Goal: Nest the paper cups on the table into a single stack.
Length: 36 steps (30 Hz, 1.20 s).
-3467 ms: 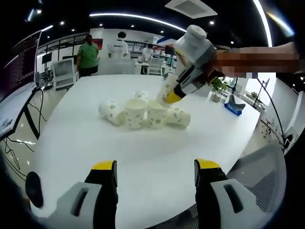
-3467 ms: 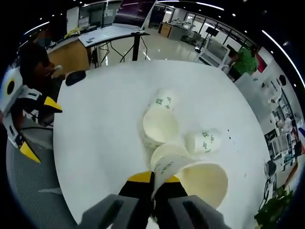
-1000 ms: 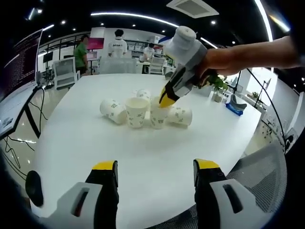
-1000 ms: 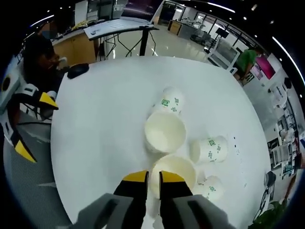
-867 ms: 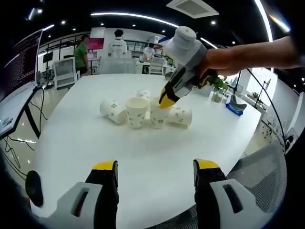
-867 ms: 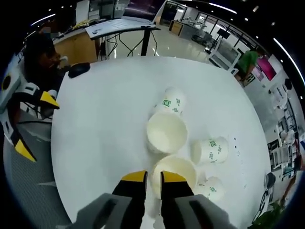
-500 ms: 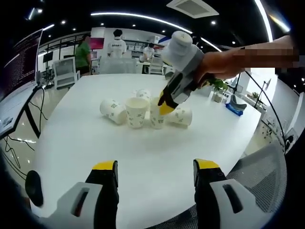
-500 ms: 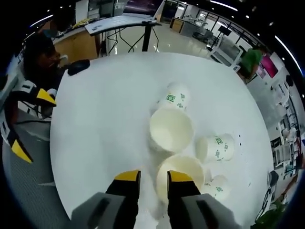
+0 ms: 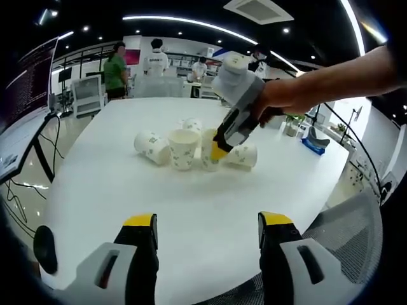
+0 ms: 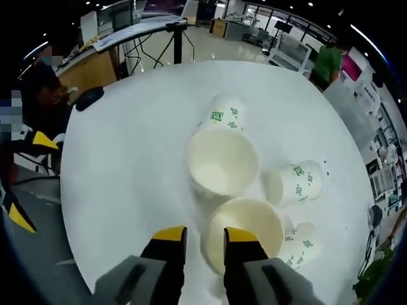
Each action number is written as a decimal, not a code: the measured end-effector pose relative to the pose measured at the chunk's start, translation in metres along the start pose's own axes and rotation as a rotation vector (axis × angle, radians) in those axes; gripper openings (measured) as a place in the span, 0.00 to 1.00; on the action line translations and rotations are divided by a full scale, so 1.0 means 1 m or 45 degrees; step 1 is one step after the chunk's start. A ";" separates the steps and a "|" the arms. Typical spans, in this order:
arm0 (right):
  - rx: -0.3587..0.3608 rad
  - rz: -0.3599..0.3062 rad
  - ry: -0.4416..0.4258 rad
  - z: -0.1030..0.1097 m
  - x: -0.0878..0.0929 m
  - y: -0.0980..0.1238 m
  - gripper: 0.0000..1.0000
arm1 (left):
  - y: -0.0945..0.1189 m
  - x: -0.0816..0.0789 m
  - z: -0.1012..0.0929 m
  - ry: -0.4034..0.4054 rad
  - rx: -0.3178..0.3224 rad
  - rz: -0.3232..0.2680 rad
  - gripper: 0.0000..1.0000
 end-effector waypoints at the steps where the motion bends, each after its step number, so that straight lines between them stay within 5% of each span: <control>1: 0.000 -0.003 0.007 0.000 0.000 0.000 0.18 | 0.000 0.000 0.000 0.001 0.001 0.001 0.63; 5: -0.014 0.001 0.042 0.003 0.001 -0.001 0.00 | 0.000 0.001 0.000 0.002 0.001 0.003 0.63; 36: -0.079 -0.020 0.421 0.065 -0.010 0.012 0.00 | -0.001 0.001 -0.001 0.000 0.003 0.011 0.62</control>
Point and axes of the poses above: the point that each gripper's makers call its tool centre point, and the gripper's own axes: y roughly backward along the fingers, z roughly to its left, x roughly out of its underside, the point moved 2 cm from there along y, roughly backward along the fingers, and after that the axes turned 9 degrees about x, right-handed, at the moved point
